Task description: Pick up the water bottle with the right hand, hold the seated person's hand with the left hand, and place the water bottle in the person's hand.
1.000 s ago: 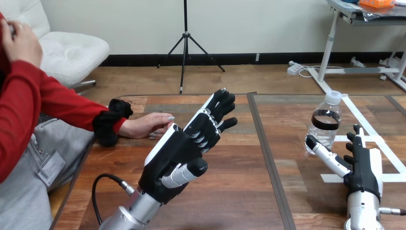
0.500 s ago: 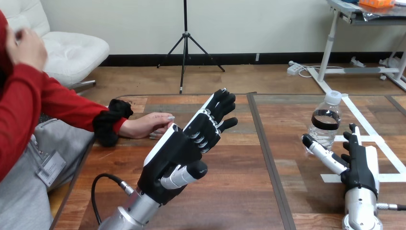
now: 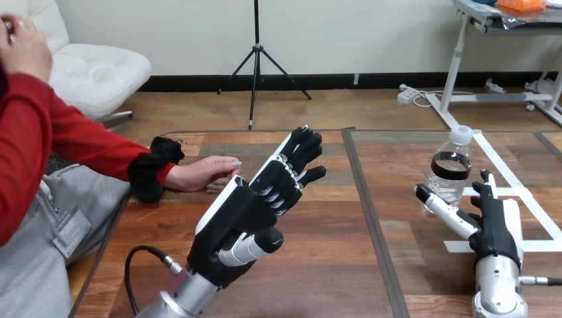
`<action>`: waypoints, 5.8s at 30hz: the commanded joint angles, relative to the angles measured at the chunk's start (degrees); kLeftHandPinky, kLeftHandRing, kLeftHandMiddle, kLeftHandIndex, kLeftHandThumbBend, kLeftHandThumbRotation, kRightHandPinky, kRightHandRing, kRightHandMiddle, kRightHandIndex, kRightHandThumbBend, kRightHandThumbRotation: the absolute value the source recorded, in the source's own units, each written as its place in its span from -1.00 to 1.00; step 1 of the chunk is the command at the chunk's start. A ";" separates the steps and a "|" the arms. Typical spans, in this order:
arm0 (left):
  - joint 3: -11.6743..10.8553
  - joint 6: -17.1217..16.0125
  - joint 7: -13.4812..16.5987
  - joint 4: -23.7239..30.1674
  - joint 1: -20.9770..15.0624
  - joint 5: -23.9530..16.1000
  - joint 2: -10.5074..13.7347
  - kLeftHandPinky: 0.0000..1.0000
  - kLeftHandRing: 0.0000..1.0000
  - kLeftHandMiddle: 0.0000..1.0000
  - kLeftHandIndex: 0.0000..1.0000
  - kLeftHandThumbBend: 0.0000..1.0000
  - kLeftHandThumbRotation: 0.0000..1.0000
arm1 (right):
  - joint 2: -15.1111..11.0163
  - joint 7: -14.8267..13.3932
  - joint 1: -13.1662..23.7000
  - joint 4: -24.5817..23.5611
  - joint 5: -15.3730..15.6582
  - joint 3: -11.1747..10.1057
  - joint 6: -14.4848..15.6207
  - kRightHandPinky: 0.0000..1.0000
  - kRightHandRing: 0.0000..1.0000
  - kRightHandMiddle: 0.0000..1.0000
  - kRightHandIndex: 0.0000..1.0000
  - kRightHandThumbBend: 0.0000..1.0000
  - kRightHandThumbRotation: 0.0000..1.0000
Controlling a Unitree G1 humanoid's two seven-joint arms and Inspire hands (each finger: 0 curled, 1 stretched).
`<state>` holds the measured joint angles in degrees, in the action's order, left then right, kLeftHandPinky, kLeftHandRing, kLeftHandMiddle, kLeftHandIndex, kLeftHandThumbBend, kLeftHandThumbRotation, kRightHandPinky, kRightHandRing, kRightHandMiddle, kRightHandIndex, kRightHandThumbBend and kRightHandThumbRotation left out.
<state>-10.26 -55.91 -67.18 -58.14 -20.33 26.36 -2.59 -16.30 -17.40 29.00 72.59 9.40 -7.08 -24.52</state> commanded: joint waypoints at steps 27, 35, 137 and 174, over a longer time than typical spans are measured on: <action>-0.60 -0.81 -1.66 4.52 0.51 1.66 0.39 0.86 1.00 1.00 1.00 1.00 0.33 | -0.99 1.69 9.09 1.22 0.06 0.99 2.49 0.61 0.82 0.90 0.99 1.00 -0.07; -0.77 -1.67 -1.81 5.16 1.39 1.96 0.39 0.83 0.99 1.00 1.00 1.00 0.36 | -1.51 1.04 9.50 1.53 1.40 2.01 1.65 0.65 0.85 0.92 0.99 1.00 -0.08; -8.62 2.64 -14.27 7.31 2.46 12.91 2.31 0.78 0.90 0.90 0.86 1.00 0.26 | 2.28 -3.27 13.77 3.51 -0.85 -0.73 4.05 0.01 0.11 0.15 0.11 0.90 -1.00; -8.63 2.98 -13.58 6.95 1.65 11.36 1.99 0.77 0.89 0.91 0.87 1.00 0.24 | 2.98 -6.09 12.61 3.18 -2.26 -1.80 3.82 -0.09 0.01 0.05 0.00 0.82 -1.00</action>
<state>-18.97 -53.19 -80.33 -51.98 -14.72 37.48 -0.37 -13.61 -22.89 37.58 76.71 7.26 -8.64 -19.37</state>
